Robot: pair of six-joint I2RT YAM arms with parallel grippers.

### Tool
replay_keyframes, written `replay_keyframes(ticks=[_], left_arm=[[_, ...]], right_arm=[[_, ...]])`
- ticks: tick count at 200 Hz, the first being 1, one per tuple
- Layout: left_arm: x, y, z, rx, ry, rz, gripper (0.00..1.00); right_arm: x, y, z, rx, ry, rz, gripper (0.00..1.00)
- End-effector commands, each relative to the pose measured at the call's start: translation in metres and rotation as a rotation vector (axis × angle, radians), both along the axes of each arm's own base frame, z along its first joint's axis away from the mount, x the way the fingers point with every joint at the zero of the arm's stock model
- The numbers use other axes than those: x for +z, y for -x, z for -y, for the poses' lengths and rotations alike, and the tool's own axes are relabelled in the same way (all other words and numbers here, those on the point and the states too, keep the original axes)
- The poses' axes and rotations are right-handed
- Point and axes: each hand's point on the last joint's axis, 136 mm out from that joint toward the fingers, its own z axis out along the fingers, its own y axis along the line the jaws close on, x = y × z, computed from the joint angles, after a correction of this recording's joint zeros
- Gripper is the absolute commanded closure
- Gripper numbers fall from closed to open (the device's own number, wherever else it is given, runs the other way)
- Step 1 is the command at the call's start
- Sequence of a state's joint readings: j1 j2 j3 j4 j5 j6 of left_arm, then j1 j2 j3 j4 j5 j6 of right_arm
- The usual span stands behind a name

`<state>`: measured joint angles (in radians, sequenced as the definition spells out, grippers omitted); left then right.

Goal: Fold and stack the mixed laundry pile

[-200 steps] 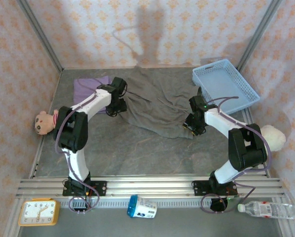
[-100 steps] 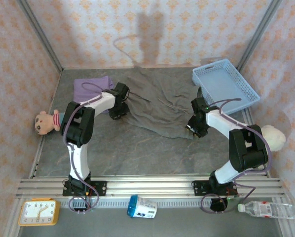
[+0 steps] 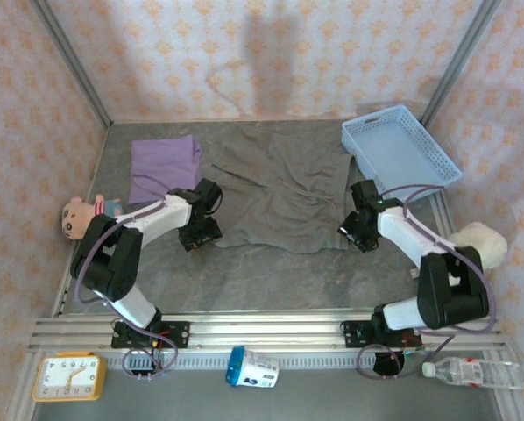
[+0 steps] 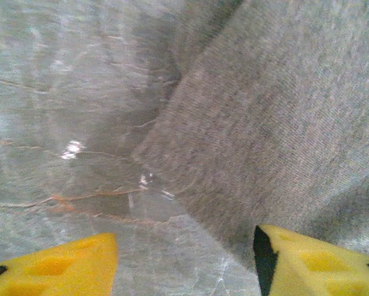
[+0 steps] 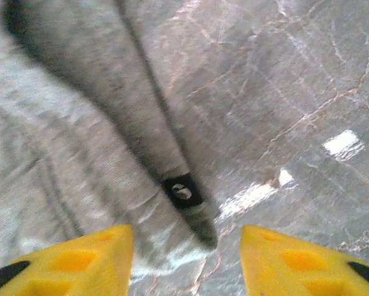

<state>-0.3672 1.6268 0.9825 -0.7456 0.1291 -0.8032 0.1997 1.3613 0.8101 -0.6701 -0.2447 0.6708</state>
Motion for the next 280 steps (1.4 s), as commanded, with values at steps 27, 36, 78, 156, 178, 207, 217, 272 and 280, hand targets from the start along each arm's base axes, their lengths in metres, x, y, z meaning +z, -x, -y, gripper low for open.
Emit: replay_keyframes(ticks=[27, 36, 78, 156, 178, 207, 217, 272, 280], left_arm=[[0.023, -0.012, -0.015, 0.051, -0.019, 0.075, 0.36], [0.021, -0.012, -0.014, 0.067, -0.005, 0.084, 0.36], [0.013, -0.035, -0.012, 0.157, 0.051, 0.154, 0.38], [-0.029, -0.042, 0.005, 0.169, 0.088, 0.077, 0.64], [-0.031, -0.035, 0.003, 0.168, 0.078, 0.063, 0.76], [-0.027, -0.029, -0.002, 0.148, 0.056, 0.052, 0.90], [-0.024, -0.027, -0.004, 0.136, 0.045, 0.047, 0.95], [0.001, 0.011, -0.014, 0.101, 0.044, 0.039, 1.00], [0.006, 0.020, -0.015, 0.101, 0.048, 0.042, 1.00]], right_arm=[[0.010, 0.010, -0.025, 0.085, -0.089, 0.042, 0.41], [0.006, 0.010, -0.030, 0.095, -0.101, 0.042, 0.41], [-0.015, 0.004, -0.027, 0.042, -0.079, 0.027, 0.43], [-0.040, -0.002, -0.019, 0.039, -0.005, -0.027, 0.49], [-0.046, 0.001, -0.016, 0.042, 0.015, -0.048, 0.47], [-0.053, 0.003, -0.014, 0.058, 0.032, -0.076, 0.81], [-0.053, 0.004, -0.014, 0.066, 0.037, -0.086, 0.98], [-0.029, 0.058, -0.009, 0.112, 0.046, -0.177, 1.00], [-0.026, 0.071, -0.010, 0.124, 0.048, -0.199, 1.00]])
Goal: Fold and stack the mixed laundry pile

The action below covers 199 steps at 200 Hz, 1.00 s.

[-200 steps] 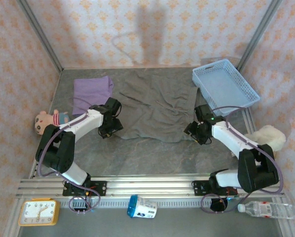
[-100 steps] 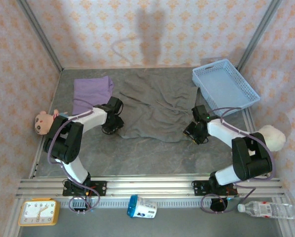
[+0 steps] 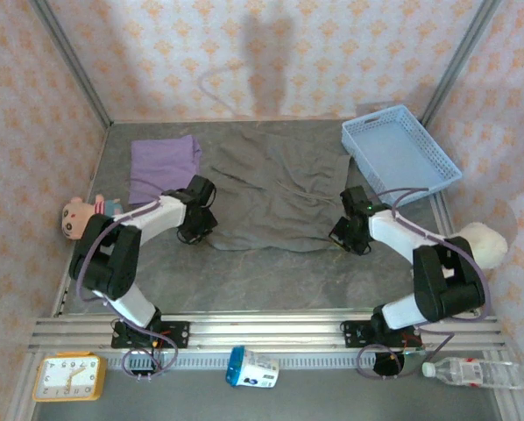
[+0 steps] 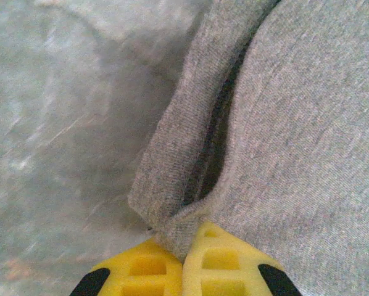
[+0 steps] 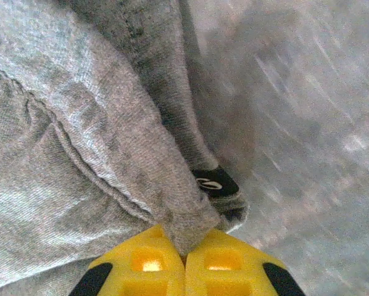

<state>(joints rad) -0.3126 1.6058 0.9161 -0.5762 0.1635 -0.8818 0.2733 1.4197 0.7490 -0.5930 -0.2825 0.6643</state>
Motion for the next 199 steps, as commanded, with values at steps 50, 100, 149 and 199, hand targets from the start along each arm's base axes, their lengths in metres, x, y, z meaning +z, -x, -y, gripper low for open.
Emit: replay_keyframes(ticks=[50, 100, 149, 199], left_arm=[[0.061, 0.081, -0.027, 0.044, -0.016, 0.080, 1.00], [0.128, 0.028, -0.035, 0.097, -0.058, 0.303, 1.00], [0.173, -0.065, -0.025, 0.076, -0.091, 0.395, 1.00], [0.178, -0.170, 0.002, -0.014, -0.100, 0.393, 1.00]], right_arm=[[0.029, 0.104, -0.012, 0.005, -0.114, -0.150, 1.00], [0.102, 0.053, -0.028, -0.109, -0.289, 0.087, 1.00], [0.136, -0.017, -0.022, -0.227, -0.377, 0.235, 1.00], [0.136, -0.094, 0.010, -0.349, -0.306, 0.299, 1.00]])
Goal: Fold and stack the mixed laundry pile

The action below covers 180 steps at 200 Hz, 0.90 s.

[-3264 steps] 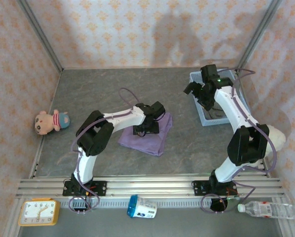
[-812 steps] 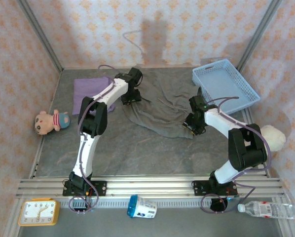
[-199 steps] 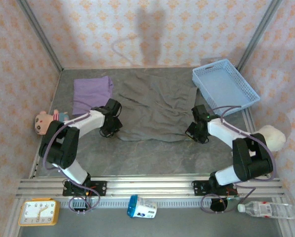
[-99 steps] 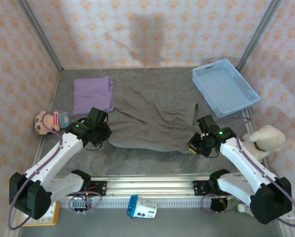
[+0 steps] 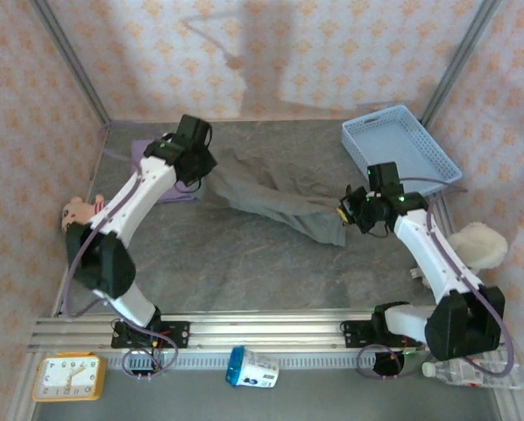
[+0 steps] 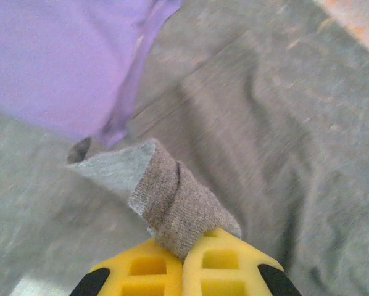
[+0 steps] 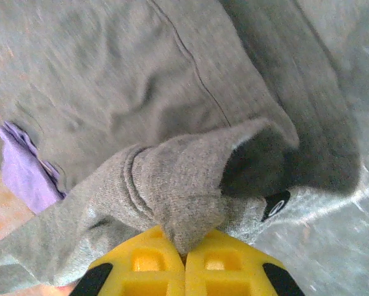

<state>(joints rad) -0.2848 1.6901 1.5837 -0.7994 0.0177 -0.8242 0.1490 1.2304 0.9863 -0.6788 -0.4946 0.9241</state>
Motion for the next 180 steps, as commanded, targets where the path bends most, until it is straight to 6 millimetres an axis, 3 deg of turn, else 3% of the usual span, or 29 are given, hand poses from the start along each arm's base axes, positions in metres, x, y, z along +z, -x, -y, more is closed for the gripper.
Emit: replay_keyframes(ticks=[1, 6, 13, 17, 23, 27, 35, 48, 70, 98, 149, 180], left_arm=[[0.000, -0.043, -0.001, -0.035, -0.061, 0.005, 1.00], [0.001, -0.054, 0.002, -0.047, -0.057, 0.008, 1.00], [-0.014, -0.072, 0.008, -0.064, -0.061, -0.022, 1.00], [-0.017, -0.081, 0.011, -0.074, -0.057, -0.032, 0.96], [-0.025, -0.094, 0.014, -0.084, -0.049, -0.058, 0.78], [-0.029, -0.101, 0.015, -0.079, -0.049, -0.076, 0.53], [-0.036, -0.111, 0.013, -0.058, -0.052, -0.116, 0.34], [-0.043, -0.125, 0.014, -0.045, -0.030, -0.141, 0.28], [-0.041, -0.131, 0.014, -0.043, -0.017, -0.125, 0.22], [-0.038, -0.118, 0.016, -0.049, 0.015, -0.093, 0.23], [-0.082, -0.069, 0.050, -0.134, 0.093, -0.146, 0.37], [-0.112, -0.059, 0.078, -0.200, 0.098, -0.204, 0.38]], right_arm=[[0.006, -0.045, 0.022, -0.089, 0.043, 0.060, 1.00], [0.004, -0.054, 0.027, -0.102, 0.050, 0.061, 1.00], [-0.001, -0.068, 0.035, -0.127, 0.057, 0.058, 1.00], [-0.003, -0.076, 0.039, -0.142, 0.054, 0.059, 0.93], [-0.004, -0.091, 0.045, -0.158, 0.055, 0.072, 0.78], [-0.004, -0.103, 0.048, -0.165, 0.054, 0.089, 0.66], [0.001, -0.125, 0.051, -0.164, 0.038, 0.128, 0.51], [0.010, -0.156, 0.054, -0.145, 0.057, 0.170, 0.37], [0.031, -0.180, 0.050, -0.068, 0.100, 0.214, 0.35], [0.026, -0.164, 0.029, 0.047, 0.147, 0.178, 0.40], [-0.021, -0.107, -0.029, 0.271, 0.192, 0.053, 0.59], [-0.058, -0.081, -0.035, 0.304, 0.216, -0.045, 0.61]])
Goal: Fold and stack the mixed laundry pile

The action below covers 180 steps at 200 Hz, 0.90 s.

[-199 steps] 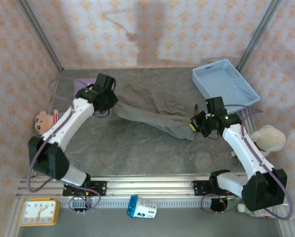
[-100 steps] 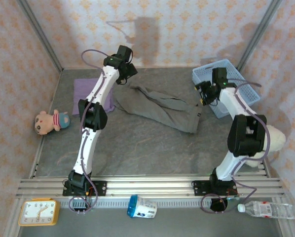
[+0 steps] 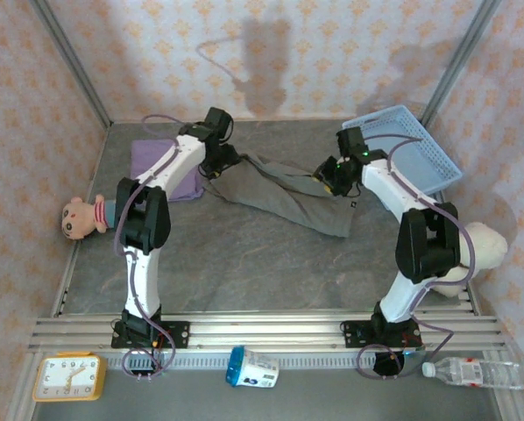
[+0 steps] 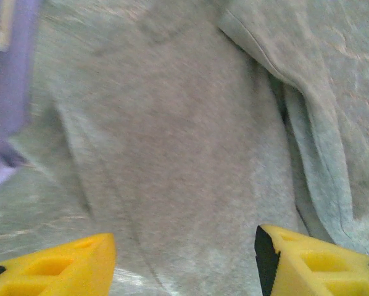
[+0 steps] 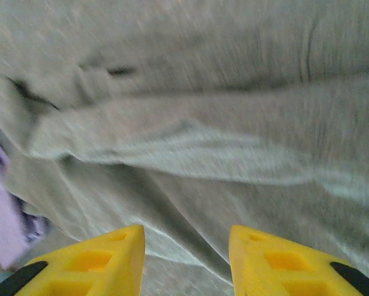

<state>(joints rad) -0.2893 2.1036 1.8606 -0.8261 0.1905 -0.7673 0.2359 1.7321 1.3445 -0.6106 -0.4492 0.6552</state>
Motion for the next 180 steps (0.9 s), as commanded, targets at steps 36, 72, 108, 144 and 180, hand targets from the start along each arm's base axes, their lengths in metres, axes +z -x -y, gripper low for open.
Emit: replay_keyframes(ticks=[36, 72, 108, 144, 180], left_arm=[[-0.056, 0.007, 0.037, -0.074, -0.010, -0.068, 0.35], [-0.090, 0.045, 0.031, -0.077, -0.043, -0.165, 0.36], [-0.096, 0.108, 0.034, -0.101, -0.049, -0.202, 0.37], [-0.085, 0.172, 0.052, -0.122, -0.020, -0.194, 0.37], [-0.051, 0.188, 0.049, -0.103, -0.020, -0.121, 0.32]], right_arm=[[-0.065, 0.035, 0.022, -0.010, 0.126, -0.152, 0.61], [-0.087, 0.055, 0.029, -0.010, 0.152, -0.224, 0.60], [-0.087, 0.093, 0.038, -0.007, 0.159, -0.251, 0.57], [-0.075, 0.120, 0.040, 0.040, 0.143, -0.240, 0.54], [-0.047, 0.116, 0.039, 0.074, 0.142, -0.166, 0.49]])
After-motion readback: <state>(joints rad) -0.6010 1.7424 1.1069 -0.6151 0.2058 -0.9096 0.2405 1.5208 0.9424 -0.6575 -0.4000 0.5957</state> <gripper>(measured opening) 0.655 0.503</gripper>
